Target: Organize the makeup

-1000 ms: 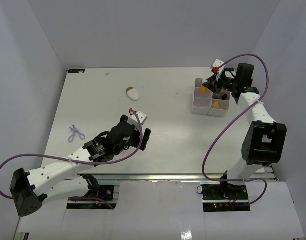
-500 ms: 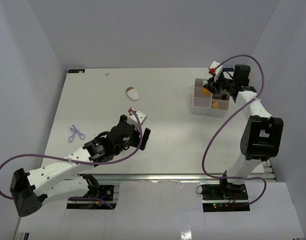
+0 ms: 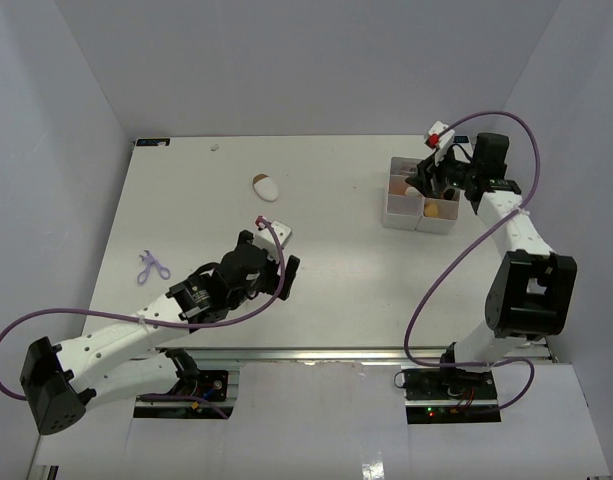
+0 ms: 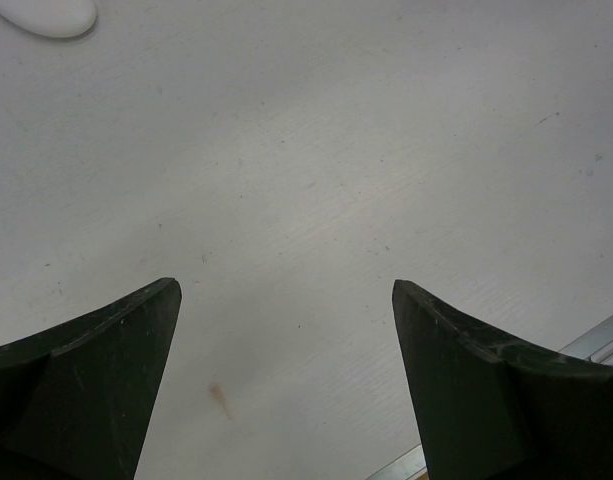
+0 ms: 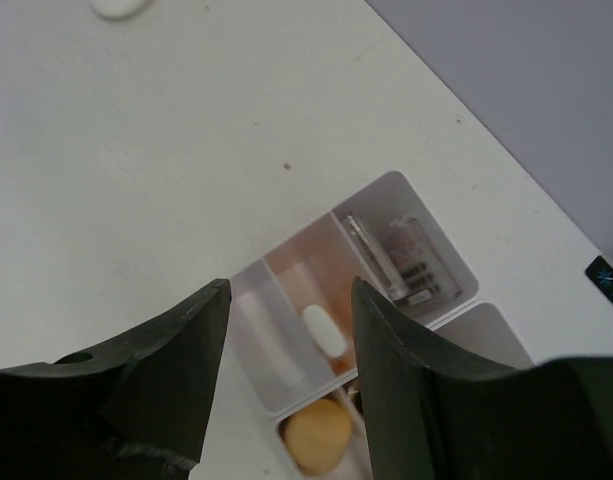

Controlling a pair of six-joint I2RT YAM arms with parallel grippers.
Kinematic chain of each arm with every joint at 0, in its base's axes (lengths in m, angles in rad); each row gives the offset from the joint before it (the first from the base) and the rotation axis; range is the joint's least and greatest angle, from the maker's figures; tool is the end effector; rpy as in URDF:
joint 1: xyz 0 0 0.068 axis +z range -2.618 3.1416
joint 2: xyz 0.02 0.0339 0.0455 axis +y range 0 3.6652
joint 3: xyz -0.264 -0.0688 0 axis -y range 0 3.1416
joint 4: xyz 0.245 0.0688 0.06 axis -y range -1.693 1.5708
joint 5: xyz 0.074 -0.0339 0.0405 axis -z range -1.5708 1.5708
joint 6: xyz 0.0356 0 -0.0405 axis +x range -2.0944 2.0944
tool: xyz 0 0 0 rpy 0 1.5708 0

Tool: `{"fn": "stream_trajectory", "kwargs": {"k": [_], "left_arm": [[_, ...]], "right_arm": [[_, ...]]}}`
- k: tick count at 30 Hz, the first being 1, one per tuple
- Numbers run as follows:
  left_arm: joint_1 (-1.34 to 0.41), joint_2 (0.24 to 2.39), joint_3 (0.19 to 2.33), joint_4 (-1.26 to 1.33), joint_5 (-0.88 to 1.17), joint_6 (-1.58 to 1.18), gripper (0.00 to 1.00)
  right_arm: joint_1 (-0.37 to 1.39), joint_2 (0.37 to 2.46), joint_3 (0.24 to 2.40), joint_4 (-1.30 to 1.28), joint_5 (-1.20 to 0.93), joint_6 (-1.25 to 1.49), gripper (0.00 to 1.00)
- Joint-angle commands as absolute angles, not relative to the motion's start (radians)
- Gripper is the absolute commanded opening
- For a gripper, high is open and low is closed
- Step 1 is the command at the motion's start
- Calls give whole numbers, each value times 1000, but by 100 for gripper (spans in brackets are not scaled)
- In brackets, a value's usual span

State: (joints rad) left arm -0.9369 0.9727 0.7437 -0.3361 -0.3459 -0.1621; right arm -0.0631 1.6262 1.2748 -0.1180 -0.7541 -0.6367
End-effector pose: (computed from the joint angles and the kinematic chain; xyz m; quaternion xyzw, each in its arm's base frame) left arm 0.1367 -0.1656 0.2769 0.2493 0.8305 -0.1193 0.4836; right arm 0.3752 0.0007 0.3039 -0.4089 0.7054 0.1280 0.5646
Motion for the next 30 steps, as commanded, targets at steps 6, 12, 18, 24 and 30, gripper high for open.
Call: {"fn": "stream_trajectory", "kwargs": {"k": [6,12,18,24,30], "left_arm": [[-755,1046,761,-279,-117,-265,98],[-567,1232,871,-301,-20,-421,98],[-504,1438,1019,-339,-37,-552,98],[-488,1706,1306,-492,-104,-669,98],[-488,1858,1532,-637,-276,-814,98]], "right_arm": [[-63,1189,962,-108,-1136,-149,69],[-78,1073,767,-83,-1158,-153,82],[-94,1024,739,-47,-1148,-123,88],[-103,992,733,-44,-1111,-118,90],[-109,1007,719,-21,-1127,-98,92]]}}
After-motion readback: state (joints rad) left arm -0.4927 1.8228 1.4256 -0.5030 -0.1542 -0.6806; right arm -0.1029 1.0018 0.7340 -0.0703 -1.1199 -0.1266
